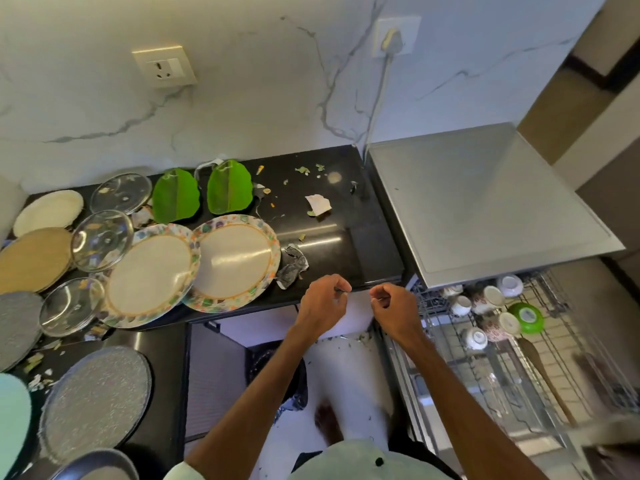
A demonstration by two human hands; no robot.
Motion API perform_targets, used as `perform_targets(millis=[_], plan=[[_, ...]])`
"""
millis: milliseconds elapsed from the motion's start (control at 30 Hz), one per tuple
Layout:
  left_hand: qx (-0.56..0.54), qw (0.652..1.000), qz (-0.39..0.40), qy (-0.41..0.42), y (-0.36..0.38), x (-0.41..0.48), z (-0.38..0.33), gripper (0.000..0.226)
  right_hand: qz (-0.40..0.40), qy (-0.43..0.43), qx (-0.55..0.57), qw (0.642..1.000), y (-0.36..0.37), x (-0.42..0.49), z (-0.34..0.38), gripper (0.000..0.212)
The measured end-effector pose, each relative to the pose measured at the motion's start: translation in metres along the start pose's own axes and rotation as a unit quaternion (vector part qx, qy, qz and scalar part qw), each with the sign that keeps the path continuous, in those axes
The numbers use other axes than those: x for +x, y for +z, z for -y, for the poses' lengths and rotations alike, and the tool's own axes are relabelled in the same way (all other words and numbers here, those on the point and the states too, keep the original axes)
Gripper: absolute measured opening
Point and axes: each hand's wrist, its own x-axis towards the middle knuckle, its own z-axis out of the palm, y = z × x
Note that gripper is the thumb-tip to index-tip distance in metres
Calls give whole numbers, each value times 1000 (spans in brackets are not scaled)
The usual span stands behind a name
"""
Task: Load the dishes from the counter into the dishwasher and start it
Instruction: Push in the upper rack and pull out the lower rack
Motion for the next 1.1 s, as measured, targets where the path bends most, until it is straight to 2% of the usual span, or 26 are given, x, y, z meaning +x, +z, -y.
perform_targets(millis=[300,533,700,933,1100], plan=[[-7,996,80,38,75,-13,-56,15,-48,98,2,994,-41,-57,-97,9],[22,985,167,46,158,-42,-125,18,-92,191,48,976,-92,-113,-184,11],[63,964,254,48,232,-68,-169,21,-127,246,92,957,-130,-153,-245,16],[124,945,302,17,331,-93,-189,21,-162,338,109,921,-159,-194,-346,14],[173,922,342,-58,394,-99,-161,24,-200,443,131,864,-148,-205,-413,20]])
